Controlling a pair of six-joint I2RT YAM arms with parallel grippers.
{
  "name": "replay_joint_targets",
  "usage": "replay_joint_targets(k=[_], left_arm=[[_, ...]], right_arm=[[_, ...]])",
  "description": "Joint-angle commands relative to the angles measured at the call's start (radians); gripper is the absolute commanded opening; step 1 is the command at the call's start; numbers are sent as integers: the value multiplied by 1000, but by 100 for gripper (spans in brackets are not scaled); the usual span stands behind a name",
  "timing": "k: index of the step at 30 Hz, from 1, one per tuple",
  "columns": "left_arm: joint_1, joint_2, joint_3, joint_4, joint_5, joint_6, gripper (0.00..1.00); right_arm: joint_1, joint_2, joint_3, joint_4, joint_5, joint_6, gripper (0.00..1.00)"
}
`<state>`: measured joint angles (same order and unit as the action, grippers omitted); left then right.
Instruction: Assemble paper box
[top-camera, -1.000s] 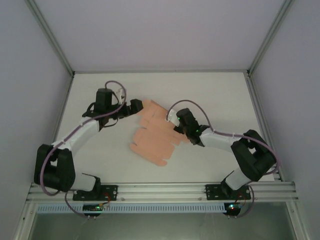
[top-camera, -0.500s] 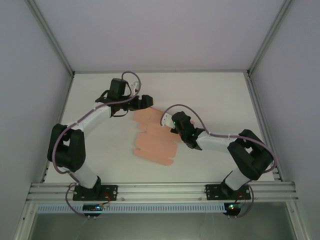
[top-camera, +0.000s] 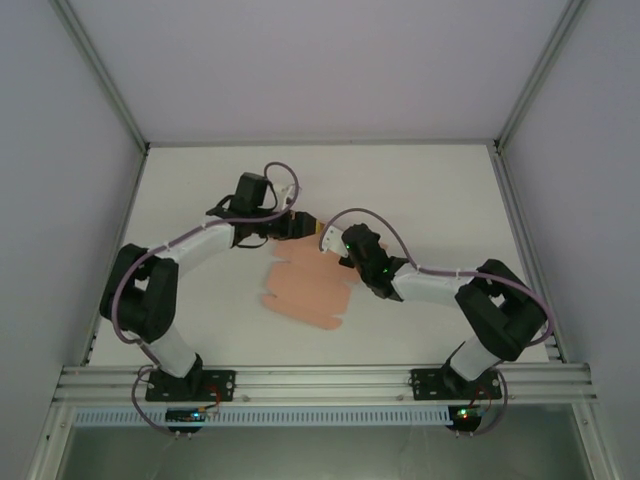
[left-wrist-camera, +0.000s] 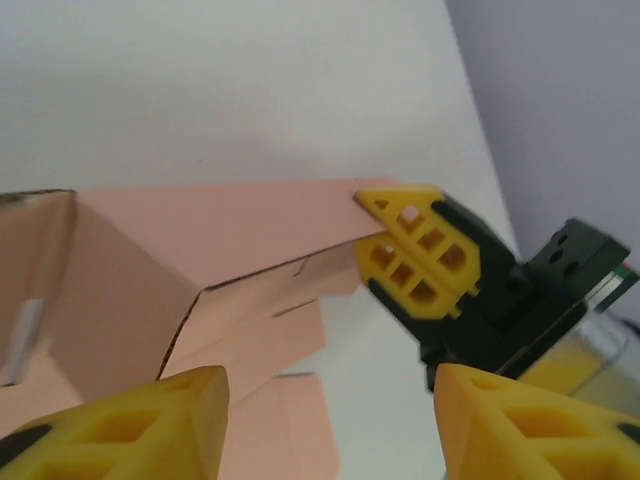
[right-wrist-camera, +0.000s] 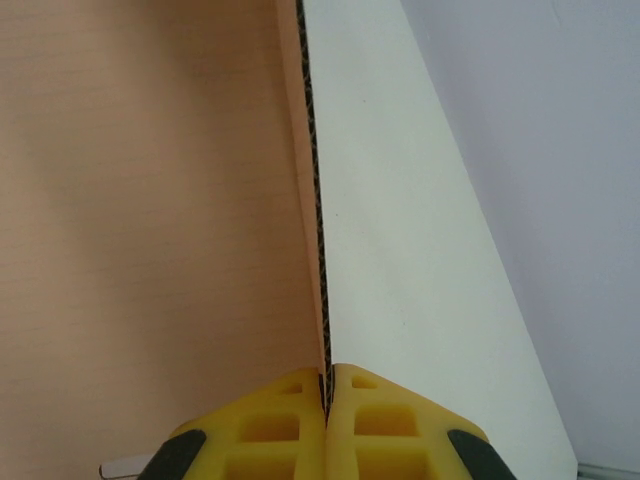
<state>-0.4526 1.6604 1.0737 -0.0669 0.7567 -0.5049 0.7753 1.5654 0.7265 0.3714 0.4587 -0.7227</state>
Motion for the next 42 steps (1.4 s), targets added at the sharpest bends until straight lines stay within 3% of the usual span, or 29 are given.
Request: replay_joint_targets(k=[1, 5, 8, 12, 15, 21, 25, 33, 42], left_arm=[[-5, 25, -27, 234, 49, -114, 55], [-7, 22, -38, 238, -11, -115, 55], [-5, -35, -79, 227, -38, -87, 60], [20, -177, -166, 164, -107, -30, 78], [65, -298, -227, 23, -261, 35, 100], [180, -383, -324, -203, -569, 83, 100], [207, -339, -377, -143, -516, 82, 100], [208, -171, -324, -71, -583, 68, 100], [138, -193, -353, 108, -424, 132, 98]], right_arm=[[16, 8, 25, 44, 10, 12, 0], [25, -2, 11, 56, -14, 13, 0], [16, -14, 3, 36, -17, 29, 0], [0, -43, -12, 27, -24, 42, 0], [-8, -66, -27, 27, -29, 43, 0], [-22, -109, -43, 4, -35, 64, 0], [-22, -122, -47, 0, -36, 80, 0], [-22, -140, -48, -18, -68, 117, 0], [-21, -142, -49, -40, -82, 156, 0]])
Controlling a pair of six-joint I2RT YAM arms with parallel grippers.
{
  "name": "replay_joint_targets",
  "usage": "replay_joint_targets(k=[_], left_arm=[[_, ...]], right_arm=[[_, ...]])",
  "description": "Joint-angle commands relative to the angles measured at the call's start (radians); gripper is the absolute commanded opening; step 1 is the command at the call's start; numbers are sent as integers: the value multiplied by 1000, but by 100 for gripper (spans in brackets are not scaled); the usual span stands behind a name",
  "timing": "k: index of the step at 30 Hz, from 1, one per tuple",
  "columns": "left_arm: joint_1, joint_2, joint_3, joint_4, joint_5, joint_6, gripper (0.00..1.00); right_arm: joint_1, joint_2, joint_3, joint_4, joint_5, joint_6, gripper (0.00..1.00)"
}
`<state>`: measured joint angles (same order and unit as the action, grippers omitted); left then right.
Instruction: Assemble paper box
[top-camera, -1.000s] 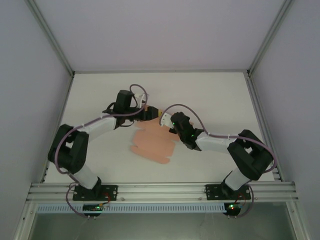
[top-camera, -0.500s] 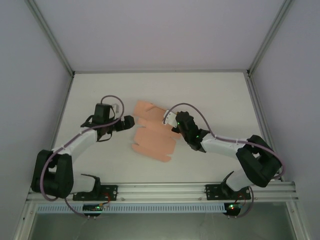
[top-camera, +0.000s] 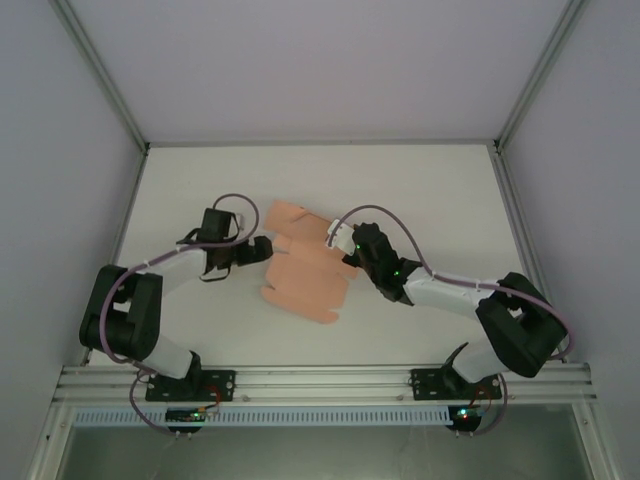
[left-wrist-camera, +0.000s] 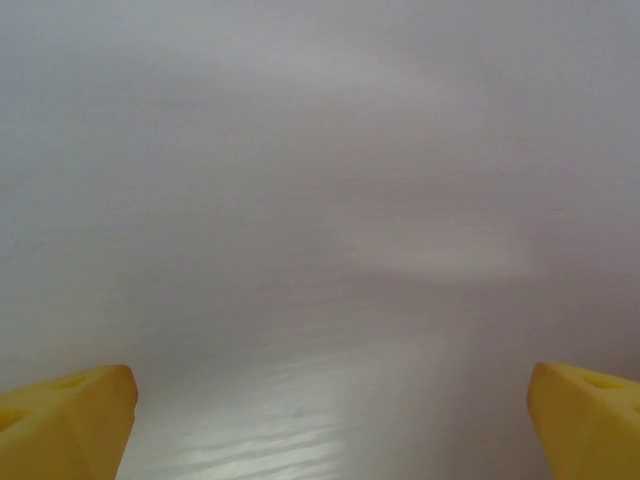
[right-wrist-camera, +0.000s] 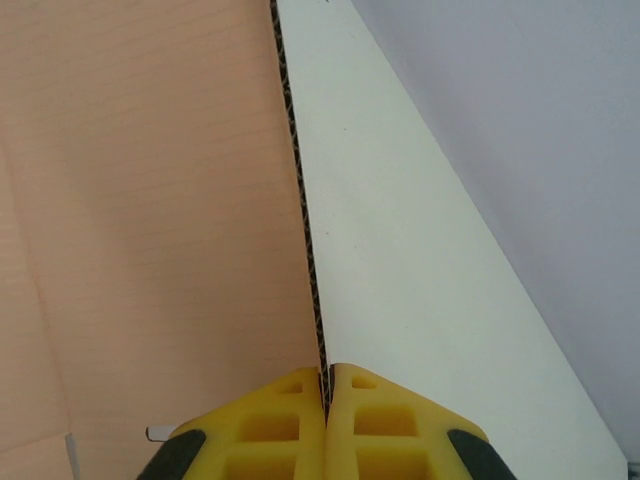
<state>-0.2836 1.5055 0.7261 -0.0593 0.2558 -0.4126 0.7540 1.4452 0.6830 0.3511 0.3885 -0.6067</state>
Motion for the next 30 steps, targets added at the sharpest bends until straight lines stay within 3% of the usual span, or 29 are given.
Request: replay_joint_targets(k=[1, 11, 13, 15, 17, 19, 23, 25, 30], left_arm=[[-43, -46, -10, 114, 82, 52, 97], [-144, 68, 36, 176, 106, 83, 87], [-171, 97, 49, 167, 45, 91, 81], [-207, 120, 65, 132, -86, 101, 80], [-248, 145, 84, 91, -227, 104, 82], [-267, 161, 98, 58, -278, 100, 83], [-267, 107, 71, 57, -257, 88, 88], [-261, 34, 47, 58, -251, 92, 100], [-183, -151, 41, -39, -224, 62, 99]], right_arm=[[1, -22, -6, -22, -13, 44, 0], [15, -16, -23, 32, -38, 79, 0], [16, -18, -23, 38, -41, 82, 0], [15, -22, -25, 40, -48, 85, 0], [16, -26, -23, 36, -53, 87, 0], [17, -25, -21, 29, -50, 87, 0], [19, -23, -10, -16, -33, 47, 0], [15, -22, -5, -16, -15, -30, 0], [8, 4, -22, 104, -2, -281, 0]])
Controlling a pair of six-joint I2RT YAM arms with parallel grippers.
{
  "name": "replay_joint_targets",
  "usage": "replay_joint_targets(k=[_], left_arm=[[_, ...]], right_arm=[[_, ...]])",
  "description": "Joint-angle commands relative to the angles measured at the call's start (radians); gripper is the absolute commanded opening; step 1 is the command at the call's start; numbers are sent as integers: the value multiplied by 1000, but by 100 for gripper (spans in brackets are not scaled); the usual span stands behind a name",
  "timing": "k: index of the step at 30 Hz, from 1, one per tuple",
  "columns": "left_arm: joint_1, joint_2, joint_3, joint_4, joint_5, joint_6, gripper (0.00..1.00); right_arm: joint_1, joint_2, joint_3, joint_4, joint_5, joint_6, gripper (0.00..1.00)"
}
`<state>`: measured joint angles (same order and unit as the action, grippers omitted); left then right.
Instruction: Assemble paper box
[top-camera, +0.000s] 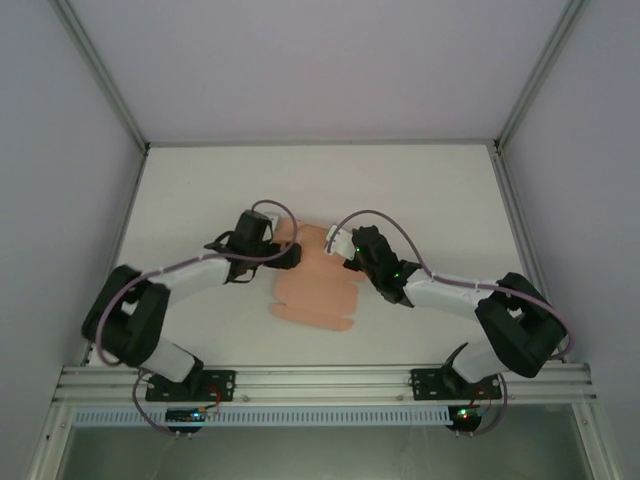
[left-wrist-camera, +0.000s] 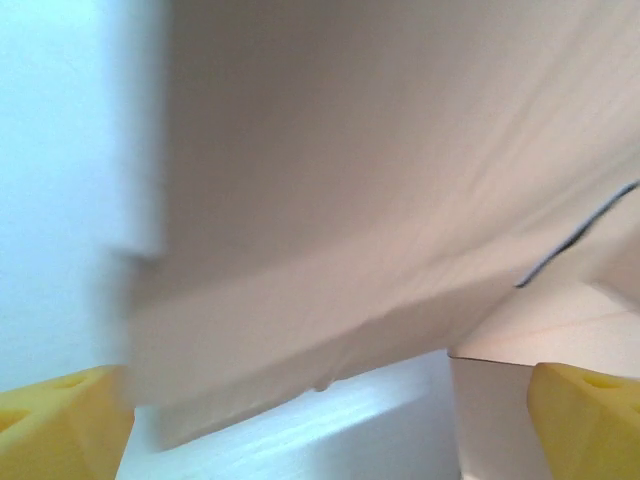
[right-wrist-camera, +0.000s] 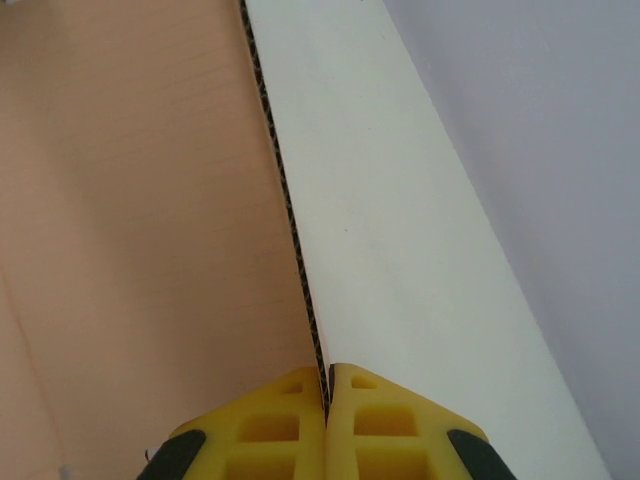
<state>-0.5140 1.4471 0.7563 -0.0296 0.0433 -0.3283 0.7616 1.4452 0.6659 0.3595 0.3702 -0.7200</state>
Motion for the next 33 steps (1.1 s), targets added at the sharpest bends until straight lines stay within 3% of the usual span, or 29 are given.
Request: replay_joint_targets(k=[1, 7, 11, 14, 21, 25, 33], left_arm=[[75, -119, 20, -95, -6, -36, 100], [244, -200, 50, -143, -22, -75, 100], [357, -122, 104, -134, 18, -113, 99], [390, -23, 157, -113, 63, -105, 99], [382, 130, 176, 13, 223, -52, 99], [344, 140, 135, 63, 314, -11, 83], [220, 52, -11, 189, 372, 30, 59]], right_arm=[[-1, 16, -13, 158, 23, -212, 0], [-2, 113, -59, 529, 45, -470, 0], [3, 187, -57, 685, 46, -563, 0], [11, 234, -50, 741, 46, -611, 0], [16, 334, -57, 855, 59, -647, 0], [18, 367, -75, 887, 79, -634, 0], [23, 406, -83, 925, 130, -623, 0]])
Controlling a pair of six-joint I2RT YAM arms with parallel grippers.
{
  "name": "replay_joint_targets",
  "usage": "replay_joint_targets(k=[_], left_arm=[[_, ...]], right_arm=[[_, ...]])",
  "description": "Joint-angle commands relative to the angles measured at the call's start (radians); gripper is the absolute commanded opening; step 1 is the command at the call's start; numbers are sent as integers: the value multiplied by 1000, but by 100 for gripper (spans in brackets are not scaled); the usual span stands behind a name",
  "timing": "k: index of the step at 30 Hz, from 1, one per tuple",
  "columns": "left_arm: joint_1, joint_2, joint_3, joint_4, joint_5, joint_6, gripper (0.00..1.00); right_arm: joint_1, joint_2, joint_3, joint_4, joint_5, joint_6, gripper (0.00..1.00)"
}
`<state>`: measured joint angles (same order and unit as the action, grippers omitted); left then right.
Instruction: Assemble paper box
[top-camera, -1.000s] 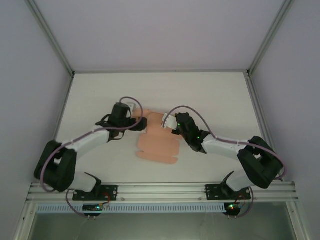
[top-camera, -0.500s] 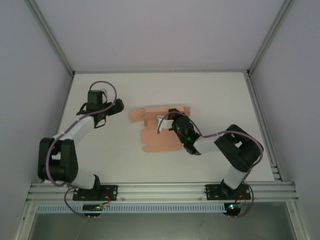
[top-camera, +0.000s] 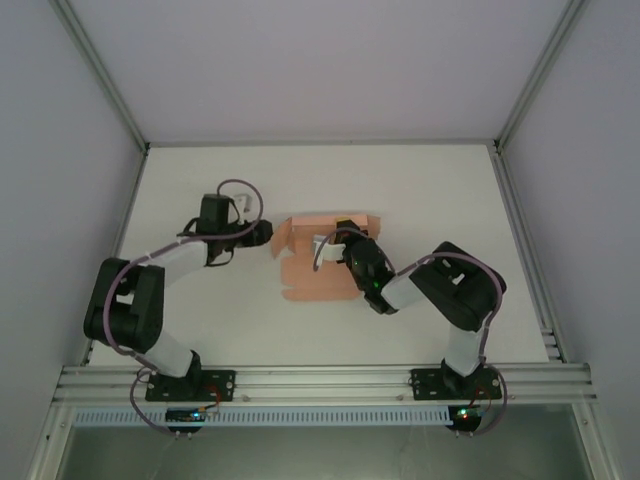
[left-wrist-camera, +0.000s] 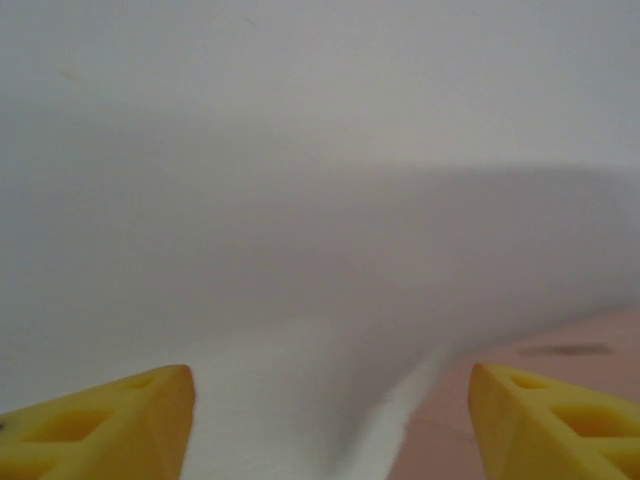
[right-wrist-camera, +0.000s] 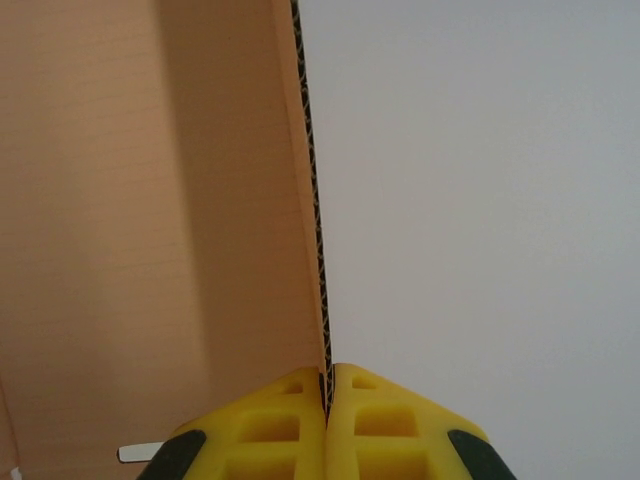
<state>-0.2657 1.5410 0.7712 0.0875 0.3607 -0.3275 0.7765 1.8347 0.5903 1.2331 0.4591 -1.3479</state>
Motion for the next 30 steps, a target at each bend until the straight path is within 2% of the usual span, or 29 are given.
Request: replay_joint_targets(k=[1, 7, 14, 18, 27, 30], left_arm=[[-44, -47, -42, 91, 55, 29, 56], [-130, -58, -129, 249, 9, 68, 55], [-219, -17, -142, 357, -83, 142, 55], [-242, 19, -124, 373, -189, 144, 55], [-277, 111, -113, 490, -307, 168, 41], [-292, 141, -103, 526, -358, 153, 33]], right_arm=[[9, 18, -8, 54, 44, 6, 0], [24, 23, -18, 59, 58, -11, 0], [36, 24, -14, 25, 74, -11, 0], [44, 21, -20, 25, 74, -12, 0], [69, 40, -33, -1, 83, -7, 0], [81, 53, -34, -11, 89, -7, 0]])
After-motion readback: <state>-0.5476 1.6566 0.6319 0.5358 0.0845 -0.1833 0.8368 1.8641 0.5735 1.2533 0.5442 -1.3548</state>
